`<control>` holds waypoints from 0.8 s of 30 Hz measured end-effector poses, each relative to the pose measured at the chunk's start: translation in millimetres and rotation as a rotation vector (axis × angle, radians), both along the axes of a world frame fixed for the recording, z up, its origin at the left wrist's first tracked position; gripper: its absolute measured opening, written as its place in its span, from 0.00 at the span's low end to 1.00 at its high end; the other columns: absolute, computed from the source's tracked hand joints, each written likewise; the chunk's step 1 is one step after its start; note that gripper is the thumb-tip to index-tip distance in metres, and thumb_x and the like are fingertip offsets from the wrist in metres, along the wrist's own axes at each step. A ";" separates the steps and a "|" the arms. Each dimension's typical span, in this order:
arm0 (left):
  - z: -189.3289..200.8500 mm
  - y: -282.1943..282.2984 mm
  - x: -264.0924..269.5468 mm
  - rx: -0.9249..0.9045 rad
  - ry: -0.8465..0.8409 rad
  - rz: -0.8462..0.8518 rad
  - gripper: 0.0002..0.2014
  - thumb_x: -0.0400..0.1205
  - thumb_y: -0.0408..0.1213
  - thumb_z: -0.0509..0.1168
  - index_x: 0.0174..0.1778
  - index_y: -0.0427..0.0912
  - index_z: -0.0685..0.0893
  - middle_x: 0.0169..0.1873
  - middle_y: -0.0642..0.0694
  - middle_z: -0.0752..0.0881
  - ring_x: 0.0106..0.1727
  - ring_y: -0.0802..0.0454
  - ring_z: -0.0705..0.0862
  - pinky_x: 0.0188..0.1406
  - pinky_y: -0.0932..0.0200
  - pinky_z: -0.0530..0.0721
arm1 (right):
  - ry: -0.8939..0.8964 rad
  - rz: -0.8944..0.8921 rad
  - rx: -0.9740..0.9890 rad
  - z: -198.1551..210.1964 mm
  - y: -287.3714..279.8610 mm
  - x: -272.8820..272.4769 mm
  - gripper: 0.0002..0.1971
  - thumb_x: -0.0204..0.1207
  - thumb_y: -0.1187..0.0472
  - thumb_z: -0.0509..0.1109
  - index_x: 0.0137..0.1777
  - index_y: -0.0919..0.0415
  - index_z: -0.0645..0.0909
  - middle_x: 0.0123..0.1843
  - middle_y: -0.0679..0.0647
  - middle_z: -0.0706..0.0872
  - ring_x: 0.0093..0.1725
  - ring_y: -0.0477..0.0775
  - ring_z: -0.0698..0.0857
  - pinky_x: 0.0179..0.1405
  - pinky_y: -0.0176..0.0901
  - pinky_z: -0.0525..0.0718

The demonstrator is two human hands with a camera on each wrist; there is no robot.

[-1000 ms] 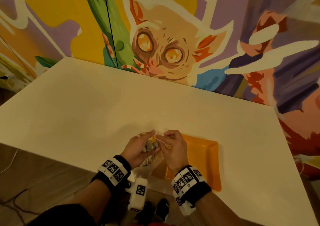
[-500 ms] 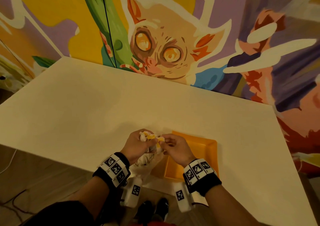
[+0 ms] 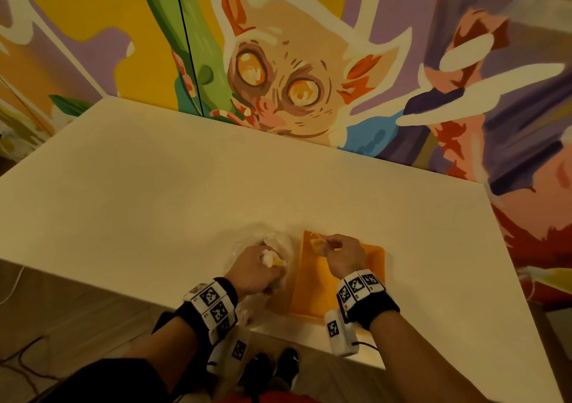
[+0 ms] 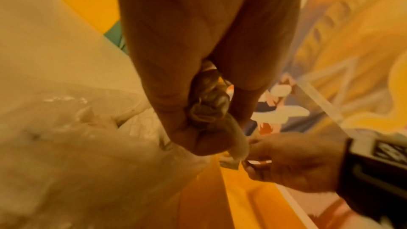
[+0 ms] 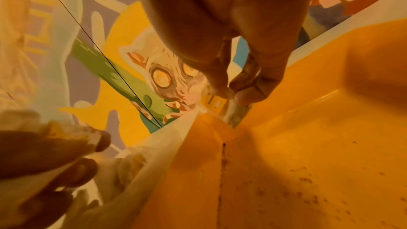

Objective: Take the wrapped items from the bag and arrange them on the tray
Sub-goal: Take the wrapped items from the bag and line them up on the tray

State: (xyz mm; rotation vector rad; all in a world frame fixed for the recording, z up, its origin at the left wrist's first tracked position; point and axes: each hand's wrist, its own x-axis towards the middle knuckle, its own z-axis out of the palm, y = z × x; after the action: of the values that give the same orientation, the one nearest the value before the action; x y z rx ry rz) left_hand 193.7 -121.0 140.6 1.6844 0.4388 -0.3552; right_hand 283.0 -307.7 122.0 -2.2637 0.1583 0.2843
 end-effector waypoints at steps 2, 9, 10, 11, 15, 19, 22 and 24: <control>-4.8 -4.8 1.3 0.192 0.013 -0.136 0.03 0.77 0.35 0.71 0.43 0.40 0.85 0.35 0.42 0.90 0.34 0.46 0.90 0.28 0.54 0.87 | 0.088 -0.020 -0.063 -5.8 1.1 3.6 0.06 0.79 0.56 0.71 0.52 0.55 0.88 0.47 0.51 0.86 0.46 0.50 0.82 0.41 0.37 0.75; -1.1 -28.1 8.3 0.833 -0.047 -0.534 0.21 0.82 0.45 0.63 0.26 0.42 0.68 0.32 0.47 0.76 0.43 0.51 0.75 0.41 0.57 0.71 | 0.366 -0.092 0.070 -42.4 15.1 19.9 0.06 0.75 0.59 0.73 0.48 0.59 0.88 0.45 0.60 0.90 0.46 0.63 0.90 0.48 0.60 0.90; -3.8 -29.8 9.5 0.810 -0.026 -0.539 0.21 0.81 0.46 0.64 0.26 0.41 0.68 0.32 0.46 0.76 0.42 0.51 0.75 0.43 0.57 0.73 | 0.374 -0.103 0.080 -42.0 18.7 20.7 0.05 0.75 0.56 0.74 0.43 0.57 0.88 0.43 0.60 0.90 0.45 0.63 0.90 0.47 0.62 0.90; -7.7 -30.8 11.6 0.794 -0.002 -0.543 0.21 0.80 0.46 0.66 0.26 0.42 0.67 0.31 0.48 0.75 0.42 0.51 0.75 0.43 0.56 0.75 | 0.381 -0.119 0.097 -42.3 20.5 22.5 0.07 0.75 0.54 0.75 0.38 0.55 0.85 0.41 0.60 0.90 0.45 0.63 0.90 0.47 0.63 0.90; -8.8 -38.3 13.1 0.791 0.026 -0.603 0.21 0.80 0.39 0.64 0.24 0.43 0.63 0.31 0.48 0.72 0.45 0.39 0.82 0.32 0.57 0.74 | 0.412 -0.188 0.177 -41.8 26.2 27.4 0.09 0.76 0.55 0.76 0.37 0.53 0.80 0.33 0.57 0.87 0.38 0.60 0.89 0.48 0.59 0.90; -2.7 -39.6 10.8 0.785 0.019 -0.583 0.17 0.80 0.35 0.64 0.26 0.37 0.68 0.37 0.40 0.79 0.50 0.36 0.82 0.35 0.51 0.76 | 0.444 -0.218 0.227 -59.3 25.8 34.4 0.14 0.76 0.50 0.75 0.31 0.54 0.81 0.27 0.57 0.83 0.30 0.57 0.82 0.40 0.52 0.88; -4.5 -38.1 11.8 0.747 0.024 -0.567 0.17 0.78 0.33 0.63 0.23 0.37 0.68 0.27 0.46 0.73 0.38 0.44 0.77 0.21 0.62 0.66 | 0.438 -0.219 0.247 -62.6 21.6 35.7 0.14 0.77 0.57 0.74 0.29 0.55 0.81 0.33 0.56 0.84 0.36 0.58 0.84 0.48 0.55 0.89; -3.9 -38.6 12.5 0.751 0.009 -0.576 0.19 0.77 0.32 0.63 0.21 0.38 0.65 0.25 0.48 0.71 0.36 0.47 0.75 0.20 0.62 0.63 | 0.438 -0.176 0.275 -53.3 18.1 34.1 0.12 0.78 0.66 0.70 0.35 0.51 0.78 0.39 0.51 0.82 0.42 0.54 0.84 0.52 0.50 0.88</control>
State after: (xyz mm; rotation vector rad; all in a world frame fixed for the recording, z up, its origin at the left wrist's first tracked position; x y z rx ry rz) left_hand 206.1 -159.6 136.7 2.5446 0.0692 -0.6724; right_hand 317.1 -289.7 68.7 -1.8748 0.5112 0.6627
